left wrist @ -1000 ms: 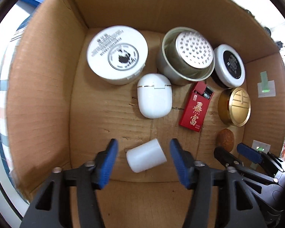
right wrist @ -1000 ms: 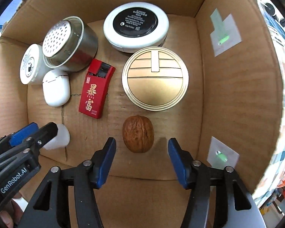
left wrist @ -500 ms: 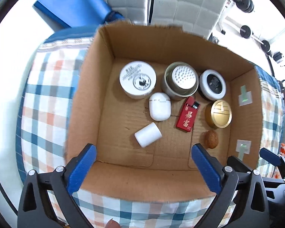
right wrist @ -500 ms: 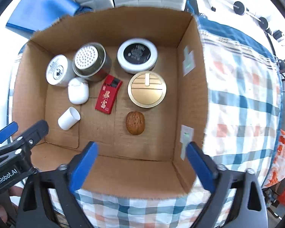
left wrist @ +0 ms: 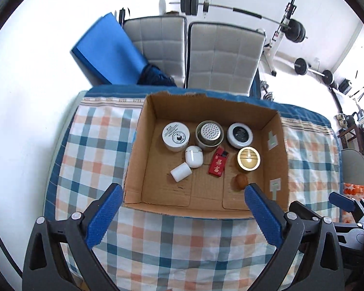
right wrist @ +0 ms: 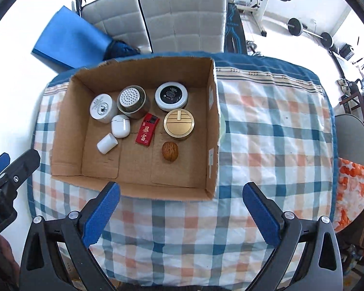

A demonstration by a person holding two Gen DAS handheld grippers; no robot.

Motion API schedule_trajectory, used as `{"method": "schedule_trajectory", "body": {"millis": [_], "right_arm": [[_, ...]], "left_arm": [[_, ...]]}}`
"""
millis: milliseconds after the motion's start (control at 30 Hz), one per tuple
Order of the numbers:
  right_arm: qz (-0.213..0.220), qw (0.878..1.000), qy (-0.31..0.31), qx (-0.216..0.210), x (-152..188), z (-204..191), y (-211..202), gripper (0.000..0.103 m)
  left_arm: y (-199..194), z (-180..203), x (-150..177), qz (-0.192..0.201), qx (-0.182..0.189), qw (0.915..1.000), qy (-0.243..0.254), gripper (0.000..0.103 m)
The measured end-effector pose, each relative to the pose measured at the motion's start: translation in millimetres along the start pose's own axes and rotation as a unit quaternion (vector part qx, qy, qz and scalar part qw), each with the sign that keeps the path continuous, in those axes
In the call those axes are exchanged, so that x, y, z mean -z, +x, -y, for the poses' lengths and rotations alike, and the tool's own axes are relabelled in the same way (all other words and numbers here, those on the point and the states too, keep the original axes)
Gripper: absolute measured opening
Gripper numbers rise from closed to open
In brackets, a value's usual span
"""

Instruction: Organize rigid objects

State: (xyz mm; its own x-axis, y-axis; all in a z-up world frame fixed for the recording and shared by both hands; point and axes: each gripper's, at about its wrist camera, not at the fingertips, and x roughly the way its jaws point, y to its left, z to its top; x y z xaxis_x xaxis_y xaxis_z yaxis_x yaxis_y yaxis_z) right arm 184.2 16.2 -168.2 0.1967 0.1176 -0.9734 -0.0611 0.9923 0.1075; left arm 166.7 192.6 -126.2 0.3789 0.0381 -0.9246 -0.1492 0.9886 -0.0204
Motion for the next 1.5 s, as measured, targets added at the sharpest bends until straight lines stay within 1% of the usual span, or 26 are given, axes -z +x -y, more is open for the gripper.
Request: {"method": "schedule_trajectory", "body": {"millis": [167,267,400,567,700,1100,1167,1500], "right_arm": [[0.051,0.999,0.007,0.01,25.7,9.0,-51.2,0.103],[0.068,0.998,0.01,0.009,38.6,14.0,-78.2,0.103],[0.099,0.995,0.01,0.013,53.0,17.3,-115.0,0.103],[0.14,0.99,0.011,0.017,66.2,22.2,-163.1,0.103],[0.16,0.987,0.011,0.021,72.0,24.5,-190.5,0.103],[0.181,0.983,0.015,0.026,92.5,31.6,-231.3,0.103],[0.188,0.982,0.016,0.03,96.0,31.8,-236.0,0.103],[0.188,0.982,0.019,0.028,103.9,34.7,-240.1,0.103]], "left_arm": [[-50.8,5.4,12.6,0.037,-0.003,0.9993,0.011,0.103],[-74.6,8.7,19.6,0.048,0.002,0.9986,0.021,0.103],[-102.0,11.2,27.4,0.062,0.012,0.9976,0.028,0.103],[-131.3,12.1,34.7,0.08,0.024,0.9963,0.024,0.103],[-147.9,12.9,39.9,0.086,0.034,0.9954,0.026,0.103],[-174.7,18.6,48.8,0.102,0.024,0.994,0.031,0.103],[-175.9,18.2,49.8,0.103,0.03,0.9938,0.028,0.103],[-180.0,19.2,52.4,0.105,0.031,0.9937,0.025,0.103]]}}
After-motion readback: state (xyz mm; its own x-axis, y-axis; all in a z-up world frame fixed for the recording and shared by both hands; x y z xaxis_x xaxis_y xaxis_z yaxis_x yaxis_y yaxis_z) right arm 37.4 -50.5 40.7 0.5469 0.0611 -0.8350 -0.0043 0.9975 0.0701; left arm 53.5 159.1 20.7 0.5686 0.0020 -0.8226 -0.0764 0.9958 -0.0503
